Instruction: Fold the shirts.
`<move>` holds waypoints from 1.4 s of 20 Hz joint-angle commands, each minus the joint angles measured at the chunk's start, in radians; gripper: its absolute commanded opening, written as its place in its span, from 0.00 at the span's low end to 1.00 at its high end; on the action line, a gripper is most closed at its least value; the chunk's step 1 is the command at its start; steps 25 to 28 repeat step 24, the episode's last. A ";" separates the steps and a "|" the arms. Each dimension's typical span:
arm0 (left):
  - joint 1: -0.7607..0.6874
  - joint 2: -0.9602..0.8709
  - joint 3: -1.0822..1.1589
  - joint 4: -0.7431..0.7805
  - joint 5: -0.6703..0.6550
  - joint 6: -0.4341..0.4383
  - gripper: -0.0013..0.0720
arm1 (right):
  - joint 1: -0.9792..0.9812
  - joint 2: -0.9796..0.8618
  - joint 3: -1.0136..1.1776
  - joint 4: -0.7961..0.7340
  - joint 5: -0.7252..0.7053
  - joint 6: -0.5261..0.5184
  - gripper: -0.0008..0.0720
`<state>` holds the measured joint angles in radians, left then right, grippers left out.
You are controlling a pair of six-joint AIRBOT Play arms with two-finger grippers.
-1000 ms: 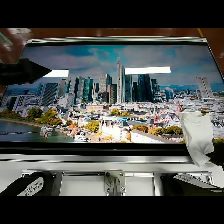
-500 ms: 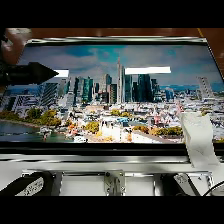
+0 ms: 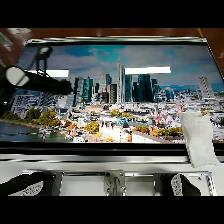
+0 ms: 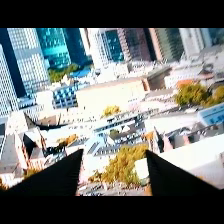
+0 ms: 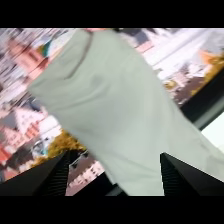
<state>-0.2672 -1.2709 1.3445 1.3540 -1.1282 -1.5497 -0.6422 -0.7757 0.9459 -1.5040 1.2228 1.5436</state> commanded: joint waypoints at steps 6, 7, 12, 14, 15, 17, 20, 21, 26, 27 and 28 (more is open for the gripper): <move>-0.101 -0.068 0.032 0.195 -0.215 -0.109 0.86 | 0.333 -0.086 0.008 0.043 0.180 0.027 0.95; -0.101 -0.068 0.032 0.195 -0.216 -0.109 0.86 | 0.334 -0.086 0.008 0.041 0.180 0.027 0.95; -0.101 -0.069 0.032 0.192 -0.216 -0.110 0.86 | 0.334 -0.086 0.008 0.041 0.180 0.026 0.95; -0.101 -0.069 0.032 0.192 -0.216 -0.110 0.86 | 0.334 -0.086 0.008 0.041 0.180 0.026 0.95; -0.101 -0.069 0.032 0.191 -0.216 -0.110 0.86 | 0.334 -0.086 0.008 0.041 0.180 0.027 0.95; -0.101 -0.069 0.032 0.192 -0.216 -0.110 0.86 | 0.334 -0.086 0.008 0.041 0.180 0.026 0.95; -0.101 -0.069 0.032 0.192 -0.216 -0.110 0.86 | 0.335 -0.086 0.008 0.041 0.180 0.026 0.95; -0.101 -0.069 0.032 0.192 -0.216 -0.110 0.86 | 0.334 -0.086 0.008 0.041 0.180 0.026 0.95; -0.101 -0.069 0.032 0.192 -0.216 -0.110 0.86 | 0.334 -0.086 0.008 0.041 0.180 0.026 0.95; -0.101 -0.069 0.032 0.192 -0.216 -0.110 0.86 | 0.334 -0.086 0.008 0.041 0.180 0.026 0.95; -0.101 -0.069 0.032 0.192 -0.216 -0.110 0.86 | 0.334 -0.086 0.008 0.041 0.180 0.026 0.95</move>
